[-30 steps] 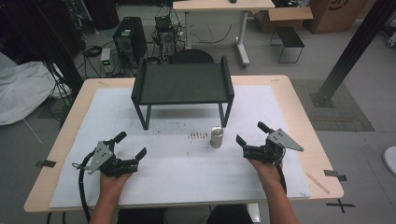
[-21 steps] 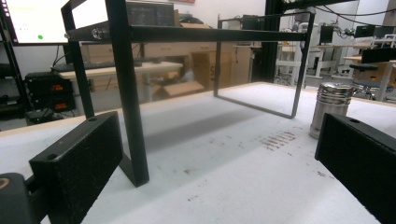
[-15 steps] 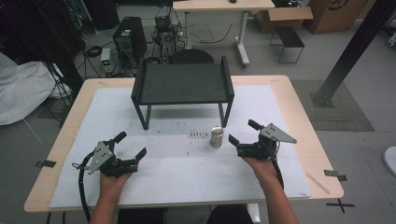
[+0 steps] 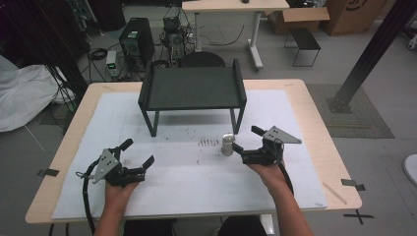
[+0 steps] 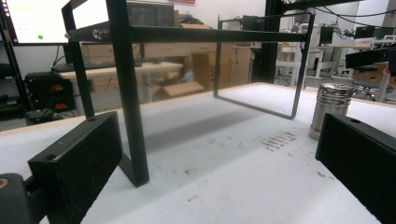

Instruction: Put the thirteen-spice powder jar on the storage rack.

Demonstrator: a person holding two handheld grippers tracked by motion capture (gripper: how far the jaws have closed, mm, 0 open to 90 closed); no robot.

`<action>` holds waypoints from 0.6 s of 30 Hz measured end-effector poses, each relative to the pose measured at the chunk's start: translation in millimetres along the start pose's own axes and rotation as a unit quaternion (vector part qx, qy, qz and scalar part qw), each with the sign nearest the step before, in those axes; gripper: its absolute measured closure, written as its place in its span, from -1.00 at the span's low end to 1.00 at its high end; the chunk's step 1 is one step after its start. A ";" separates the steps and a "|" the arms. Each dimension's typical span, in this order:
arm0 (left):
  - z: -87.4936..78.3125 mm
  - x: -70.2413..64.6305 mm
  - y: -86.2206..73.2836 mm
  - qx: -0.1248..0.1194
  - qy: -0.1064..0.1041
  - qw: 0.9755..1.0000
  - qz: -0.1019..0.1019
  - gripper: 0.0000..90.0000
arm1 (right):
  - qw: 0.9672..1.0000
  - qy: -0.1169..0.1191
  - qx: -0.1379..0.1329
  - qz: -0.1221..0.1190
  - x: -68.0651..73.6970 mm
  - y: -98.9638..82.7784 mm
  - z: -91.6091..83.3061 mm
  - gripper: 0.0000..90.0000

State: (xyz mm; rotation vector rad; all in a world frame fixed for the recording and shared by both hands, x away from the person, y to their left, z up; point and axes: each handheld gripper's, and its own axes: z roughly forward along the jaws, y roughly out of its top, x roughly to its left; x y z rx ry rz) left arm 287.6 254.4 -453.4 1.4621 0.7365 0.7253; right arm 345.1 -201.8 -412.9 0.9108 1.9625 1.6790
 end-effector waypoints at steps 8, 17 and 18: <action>-0.1 -0.1 -0.1 -0.001 0.001 1.000 -0.001 -0.98 | 1.000 0.008 0.024 0.003 3.0 -3.3 10.9 -1.00; 0.0 -0.1 -0.1 -0.001 0.001 1.000 -0.001 -0.98 | 0.998 0.012 0.056 0.009 4.0 -7.3 22.3 -1.00; -0.1 -0.1 -0.1 -0.001 0.001 1.000 -0.001 -0.98 | 0.998 0.011 0.058 0.009 4.1 -7.7 23.3 -1.00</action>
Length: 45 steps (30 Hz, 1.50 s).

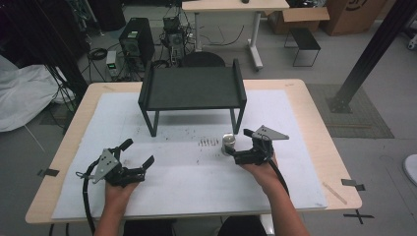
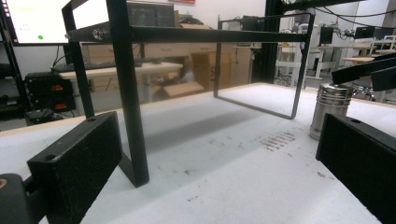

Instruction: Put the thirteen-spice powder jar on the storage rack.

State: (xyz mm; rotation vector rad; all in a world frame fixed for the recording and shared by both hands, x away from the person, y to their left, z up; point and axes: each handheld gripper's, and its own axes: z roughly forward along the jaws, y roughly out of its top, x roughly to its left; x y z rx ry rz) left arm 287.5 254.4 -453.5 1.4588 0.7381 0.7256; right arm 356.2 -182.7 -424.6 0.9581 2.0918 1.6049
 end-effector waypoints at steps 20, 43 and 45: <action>-0.2 0.1 0.0 -0.001 0.000 1.000 0.001 -0.99 | 0.999 -0.005 0.040 0.006 2.7 -4.9 18.4 -1.00; -0.1 0.1 0.0 -0.001 0.001 1.000 0.000 -0.99 | 0.997 -0.023 0.069 0.013 2.9 -6.9 22.0 -0.70; -0.1 0.1 0.0 -0.001 0.001 1.000 0.000 -0.99 | 0.997 -0.025 0.065 0.016 3.0 -6.8 21.6 -0.67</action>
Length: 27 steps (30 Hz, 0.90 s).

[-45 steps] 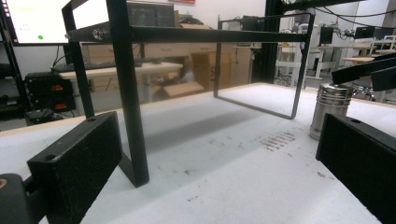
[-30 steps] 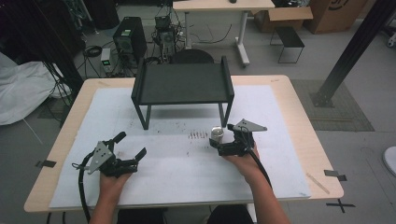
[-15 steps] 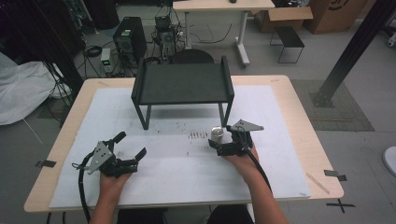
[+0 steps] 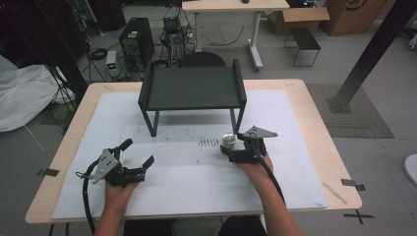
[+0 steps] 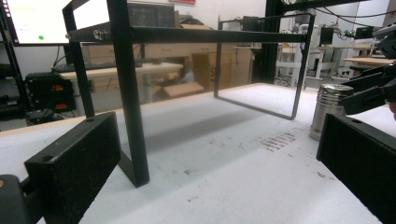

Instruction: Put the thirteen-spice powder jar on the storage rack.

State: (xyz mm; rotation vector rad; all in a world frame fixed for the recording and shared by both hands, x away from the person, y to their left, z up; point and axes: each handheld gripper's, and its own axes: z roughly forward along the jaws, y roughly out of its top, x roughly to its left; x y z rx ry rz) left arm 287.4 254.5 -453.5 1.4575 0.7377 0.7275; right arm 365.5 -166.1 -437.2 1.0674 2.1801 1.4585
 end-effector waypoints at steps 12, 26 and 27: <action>0.0 -0.3 -0.1 0.000 0.000 1.000 -0.001 -0.99 | 1.000 -0.008 0.001 -0.007 2.2 0.9 0.6 -0.43; 0.0 -0.1 0.0 0.001 0.000 1.000 0.000 -0.99 | 1.000 -0.002 0.002 -0.020 4.3 0.4 4.8 -0.19; 0.1 -0.2 -0.1 0.000 0.000 1.000 -0.001 -0.99 | 1.000 -0.002 0.002 -0.020 4.4 0.5 4.9 -0.18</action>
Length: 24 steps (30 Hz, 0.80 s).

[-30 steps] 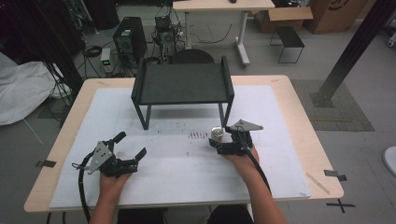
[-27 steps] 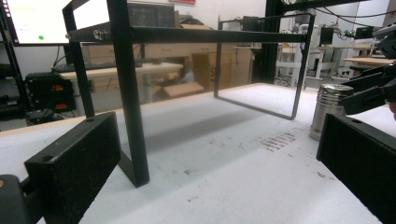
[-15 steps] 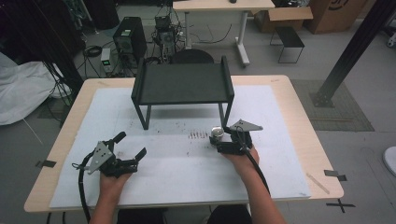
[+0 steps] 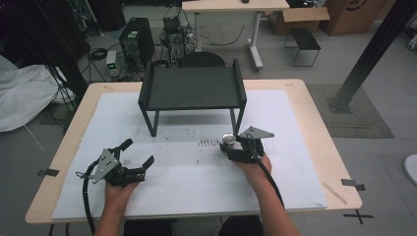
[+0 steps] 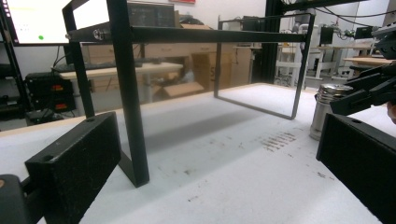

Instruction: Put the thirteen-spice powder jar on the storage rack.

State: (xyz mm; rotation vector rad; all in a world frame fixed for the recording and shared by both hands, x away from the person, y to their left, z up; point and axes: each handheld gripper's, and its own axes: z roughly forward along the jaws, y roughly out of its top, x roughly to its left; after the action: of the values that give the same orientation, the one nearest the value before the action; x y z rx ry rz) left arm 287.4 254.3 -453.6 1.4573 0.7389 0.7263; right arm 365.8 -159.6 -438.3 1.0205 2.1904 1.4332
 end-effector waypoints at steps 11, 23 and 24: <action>0.0 0.0 0.1 0.000 0.000 1.000 0.000 -0.99 | 1.000 -0.003 -0.001 -0.007 0.2 0.8 -1.2 0.02; 0.0 0.3 0.1 0.001 -0.001 1.000 0.000 -0.98 | 1.000 -0.001 -0.001 -0.026 3.6 4.0 -5.5 0.08; 0.0 0.4 0.1 0.001 -0.001 1.000 0.001 -0.98 | 1.000 0.000 -0.002 -0.027 3.8 5.2 -6.5 0.08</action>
State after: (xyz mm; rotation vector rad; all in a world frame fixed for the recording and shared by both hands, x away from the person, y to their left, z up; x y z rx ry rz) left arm 287.6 254.6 -453.4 1.4601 0.7377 0.7260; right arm 361.1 -159.9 -430.4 0.9524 2.1977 1.4136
